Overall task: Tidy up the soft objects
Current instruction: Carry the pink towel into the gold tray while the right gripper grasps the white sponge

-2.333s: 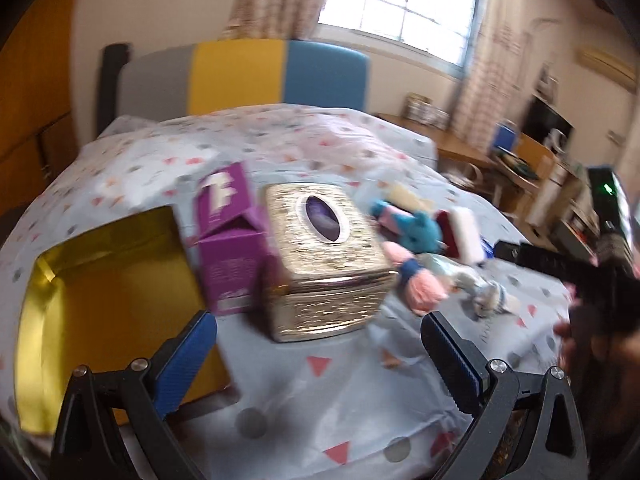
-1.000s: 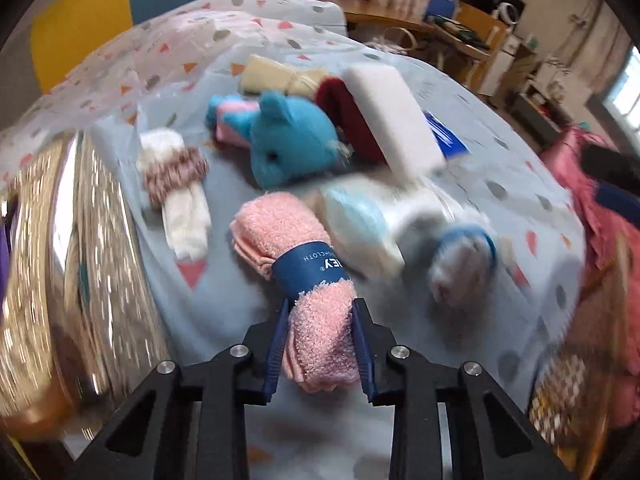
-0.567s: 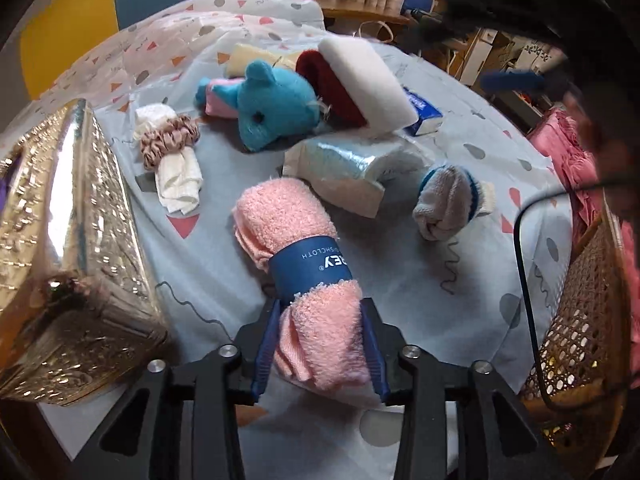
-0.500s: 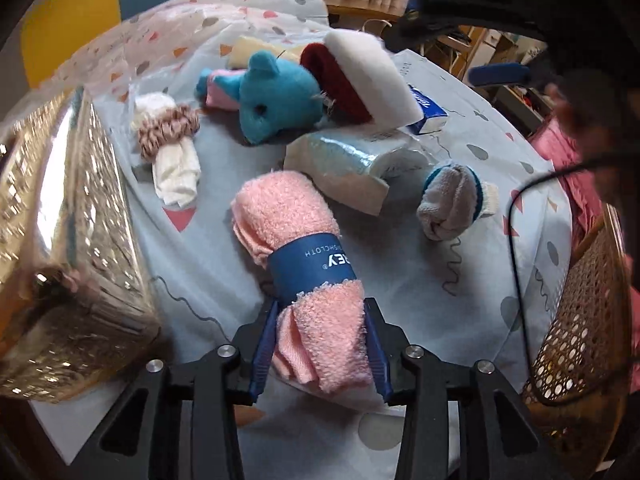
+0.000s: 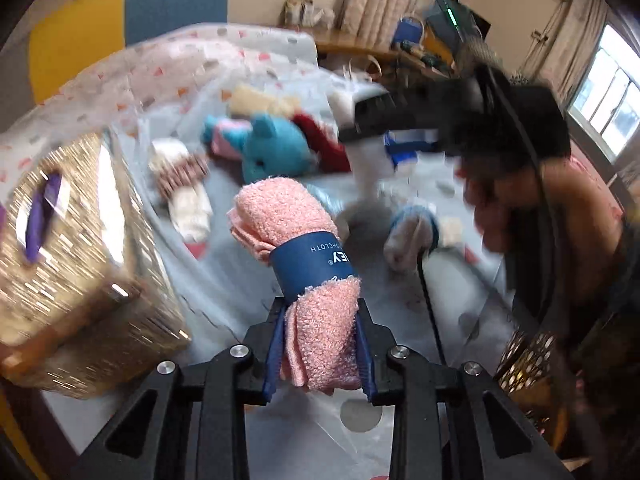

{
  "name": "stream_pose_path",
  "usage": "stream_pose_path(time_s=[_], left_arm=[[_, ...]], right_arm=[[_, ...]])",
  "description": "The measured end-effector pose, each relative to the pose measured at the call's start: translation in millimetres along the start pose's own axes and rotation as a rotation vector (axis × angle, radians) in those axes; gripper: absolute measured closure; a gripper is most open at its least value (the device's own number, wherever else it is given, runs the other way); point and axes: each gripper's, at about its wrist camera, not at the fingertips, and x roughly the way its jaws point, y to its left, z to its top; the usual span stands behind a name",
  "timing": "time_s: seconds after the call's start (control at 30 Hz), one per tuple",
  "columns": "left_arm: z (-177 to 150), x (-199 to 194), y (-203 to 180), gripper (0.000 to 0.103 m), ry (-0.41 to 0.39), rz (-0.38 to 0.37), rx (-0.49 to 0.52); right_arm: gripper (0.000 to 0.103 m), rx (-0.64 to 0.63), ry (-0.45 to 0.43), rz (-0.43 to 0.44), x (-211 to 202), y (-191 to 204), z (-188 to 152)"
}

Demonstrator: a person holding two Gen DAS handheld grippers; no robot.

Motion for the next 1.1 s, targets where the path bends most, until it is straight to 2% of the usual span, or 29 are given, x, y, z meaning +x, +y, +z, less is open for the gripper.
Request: stream_pose_path(time_s=[0.07, 0.13, 0.27, 0.43, 0.53, 0.6, 0.7, 0.83, 0.97, 1.1], left_arm=[[13.8, -11.7, 4.0, 0.071, -0.027, -0.008, -0.016], [32.0, -23.3, 10.4, 0.071, -0.061, -0.001, -0.039], [76.2, -40.6, 34.7, 0.071, -0.116, 0.04, -0.104], [116.9, -72.6, 101.7, 0.071, -0.204, 0.155, -0.257], [116.3, -100.6, 144.3, 0.071, -0.257, 0.249, -0.334], [102.3, -123.1, 177.1, 0.071, -0.289, 0.322, -0.382], [77.8, -142.4, 221.7, 0.071, -0.306, 0.392, -0.462], [11.6, -161.2, 279.2, 0.071, -0.294, 0.471, -0.615], [-62.9, -158.7, 302.0, 0.071, -0.247, 0.505, -0.724], [-114.7, -134.8, 305.8, 0.071, -0.169, 0.482, -0.774]], right_arm=[[0.051, 0.064, -0.004, 0.056, -1.9, -6.8, -1.5], [0.051, 0.086, -0.028, 0.067, -6.7, -8.8, -1.0], [0.051, 0.054, -0.079, 0.071, -15.3, -1.6, -0.8], [0.051, -0.014, -0.129, 0.06, -20.0, 9.8, 1.1], [0.051, -0.068, -0.158, 0.052, -23.2, 18.2, 0.1], [0.051, -0.102, -0.171, 0.05, -24.5, 24.1, -0.5], [0.051, -0.135, -0.183, 0.043, -25.5, 29.1, -1.9], [0.051, -0.146, -0.188, 0.044, -26.2, 30.8, -3.1], [0.051, -0.149, -0.184, 0.032, -25.0, 31.4, -3.7], [0.051, -0.168, -0.179, 0.015, -23.2, 35.0, -5.6]])
